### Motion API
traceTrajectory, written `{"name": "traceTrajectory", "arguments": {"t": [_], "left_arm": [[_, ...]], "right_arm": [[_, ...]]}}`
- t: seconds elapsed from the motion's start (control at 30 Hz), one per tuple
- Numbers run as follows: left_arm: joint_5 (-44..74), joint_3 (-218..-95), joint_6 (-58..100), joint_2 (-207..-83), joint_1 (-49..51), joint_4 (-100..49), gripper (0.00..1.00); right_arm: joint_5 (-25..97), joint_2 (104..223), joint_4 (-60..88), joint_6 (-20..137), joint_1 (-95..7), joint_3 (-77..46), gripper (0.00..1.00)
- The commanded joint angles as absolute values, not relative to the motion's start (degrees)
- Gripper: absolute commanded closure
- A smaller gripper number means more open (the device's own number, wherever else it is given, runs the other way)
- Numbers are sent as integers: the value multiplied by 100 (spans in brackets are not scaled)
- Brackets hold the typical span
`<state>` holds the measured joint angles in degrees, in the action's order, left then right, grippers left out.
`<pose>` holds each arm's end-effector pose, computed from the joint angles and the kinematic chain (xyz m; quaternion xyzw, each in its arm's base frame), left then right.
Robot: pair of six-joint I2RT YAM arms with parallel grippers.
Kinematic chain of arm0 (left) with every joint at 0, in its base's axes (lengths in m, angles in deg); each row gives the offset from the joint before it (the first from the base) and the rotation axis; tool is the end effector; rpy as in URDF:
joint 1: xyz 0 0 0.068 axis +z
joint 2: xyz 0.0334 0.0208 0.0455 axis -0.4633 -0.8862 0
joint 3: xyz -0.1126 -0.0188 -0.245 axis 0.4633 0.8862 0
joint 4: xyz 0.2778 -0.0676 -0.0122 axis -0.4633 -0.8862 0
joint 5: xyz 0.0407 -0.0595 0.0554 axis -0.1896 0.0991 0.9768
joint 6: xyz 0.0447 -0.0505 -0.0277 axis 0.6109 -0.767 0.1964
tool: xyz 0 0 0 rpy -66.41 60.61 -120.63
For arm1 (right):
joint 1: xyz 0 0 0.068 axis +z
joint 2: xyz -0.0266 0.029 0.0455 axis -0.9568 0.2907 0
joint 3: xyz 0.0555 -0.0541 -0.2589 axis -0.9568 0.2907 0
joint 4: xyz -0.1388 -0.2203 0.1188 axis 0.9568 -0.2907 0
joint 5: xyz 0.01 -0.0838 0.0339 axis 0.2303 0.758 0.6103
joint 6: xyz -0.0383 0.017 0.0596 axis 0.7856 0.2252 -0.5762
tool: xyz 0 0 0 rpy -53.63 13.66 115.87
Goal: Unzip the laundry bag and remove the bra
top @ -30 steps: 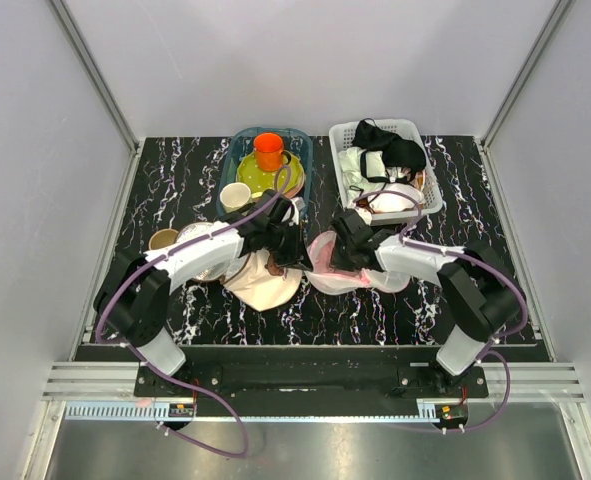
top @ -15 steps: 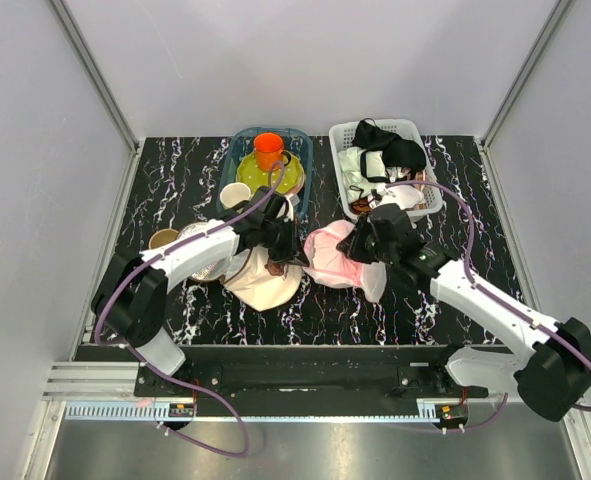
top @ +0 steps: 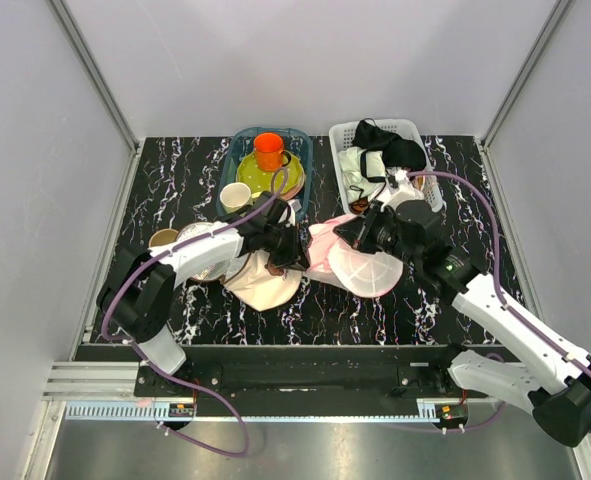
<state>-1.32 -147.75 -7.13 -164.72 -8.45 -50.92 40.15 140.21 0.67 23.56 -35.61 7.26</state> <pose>0.2908 -0.2430 0.1747 0.0361 0.9345 -0.3386 0.1040 0.2237 0.1757 0.3260 0.0128 0.8148 0.3860 0.4324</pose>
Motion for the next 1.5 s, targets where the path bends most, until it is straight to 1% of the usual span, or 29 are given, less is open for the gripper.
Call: {"name": "traceTrajectory", "arguments": {"t": [0.0,0.17,0.27,0.47,0.7,0.8,0.87,1.07,1.27,1.47], "left_arm": [[-177,-14674,-720,-16505,-835,-4862,100],[-247,-14603,-746,-16418,-835,-4844,100],[-580,-14533,-852,-16269,-861,-4695,100],[-634,-14761,-896,-15873,-1054,-4870,100],[-748,-14849,-896,-15759,-1133,-4932,100],[-660,-14884,-826,-15750,-1133,-4967,100],[-634,-14867,-799,-15837,-1133,-5020,100],[-669,-14727,-869,-16075,-1133,-4888,100],[-643,-14656,-905,-16119,-1133,-4818,100],[-625,-14560,-896,-16031,-1133,-4826,100]], "right_arm": [[4078,13764,888,2195,-3540,291,100],[4946,13632,1222,1993,-3531,545,100],[5343,13780,1608,1634,-3540,888,100],[5046,14877,1995,1334,-3531,897,100],[4870,15635,2190,1325,-3540,572,100],[4764,15452,2268,1220,-3531,633,100],[4790,15076,2234,1237,-3540,642,100],[5291,14178,1777,1772,-3557,142,100],[5827,14035,1759,2282,-3601,-447,100],[6056,14281,1882,2371,-4092,-825,100]]}}
